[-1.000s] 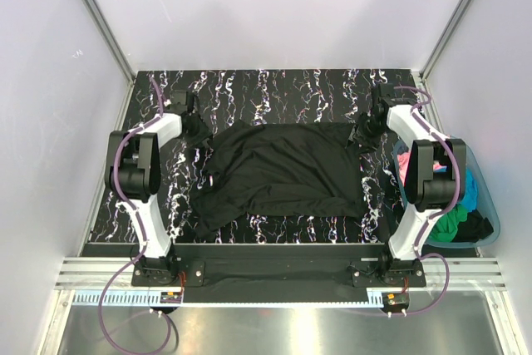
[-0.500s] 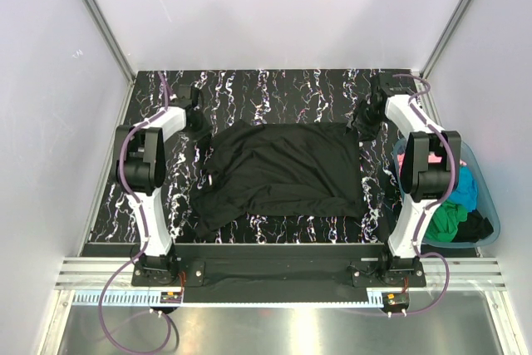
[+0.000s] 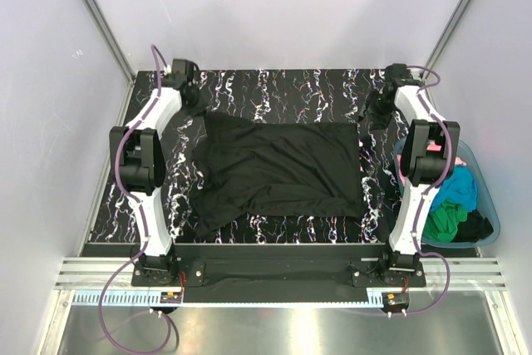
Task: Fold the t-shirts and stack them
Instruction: Flatten the tshirt out
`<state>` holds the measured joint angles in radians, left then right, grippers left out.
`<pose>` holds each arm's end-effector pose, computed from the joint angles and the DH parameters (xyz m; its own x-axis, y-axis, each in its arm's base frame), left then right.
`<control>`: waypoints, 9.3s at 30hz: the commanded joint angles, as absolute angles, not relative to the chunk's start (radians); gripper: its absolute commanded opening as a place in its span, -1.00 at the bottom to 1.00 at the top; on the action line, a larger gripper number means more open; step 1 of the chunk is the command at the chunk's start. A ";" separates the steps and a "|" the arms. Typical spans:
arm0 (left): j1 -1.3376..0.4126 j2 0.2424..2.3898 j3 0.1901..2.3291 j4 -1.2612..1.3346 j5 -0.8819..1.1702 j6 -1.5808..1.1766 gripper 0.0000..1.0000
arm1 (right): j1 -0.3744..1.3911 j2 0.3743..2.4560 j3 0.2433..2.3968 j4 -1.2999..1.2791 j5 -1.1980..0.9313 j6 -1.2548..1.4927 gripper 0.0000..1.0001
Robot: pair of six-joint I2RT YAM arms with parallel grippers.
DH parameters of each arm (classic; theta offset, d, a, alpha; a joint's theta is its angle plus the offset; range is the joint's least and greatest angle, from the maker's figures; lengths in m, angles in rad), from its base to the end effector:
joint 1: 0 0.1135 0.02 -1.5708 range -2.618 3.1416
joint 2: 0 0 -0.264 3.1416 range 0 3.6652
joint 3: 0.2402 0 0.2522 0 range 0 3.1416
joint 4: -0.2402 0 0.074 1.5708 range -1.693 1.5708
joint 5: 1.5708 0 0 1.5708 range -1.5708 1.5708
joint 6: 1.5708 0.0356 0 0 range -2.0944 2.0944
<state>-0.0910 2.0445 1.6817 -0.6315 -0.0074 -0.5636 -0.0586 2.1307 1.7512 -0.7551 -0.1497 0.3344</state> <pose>0.4486 -0.0407 0.2257 -0.7522 -0.4678 -0.4641 -0.3726 0.8828 -0.2860 0.4556 -0.0214 0.2032 -0.8563 0.3753 -0.3547 0.2923 0.9185 0.2663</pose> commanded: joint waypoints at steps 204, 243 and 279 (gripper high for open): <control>-0.080 0.965 2.380 -0.979 -0.107 -0.414 -1.00 | 0.026 0.816 1.978 -0.799 -0.069 0.575 -1.00; -0.057 2.210 2.083 -0.131 -0.035 -0.170 -1.00 | 0.026 2.262 1.817 0.200 -0.207 0.687 -1.00; -0.071 2.214 2.026 -0.147 0.101 -0.276 -1.00 | 0.006 2.221 2.083 -1.060 0.144 0.439 -0.10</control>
<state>-0.0658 2.2826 2.0293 -0.1883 0.0734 -0.2668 0.0067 2.2993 2.1311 -0.9787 0.1013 0.4683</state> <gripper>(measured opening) 0.008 0.448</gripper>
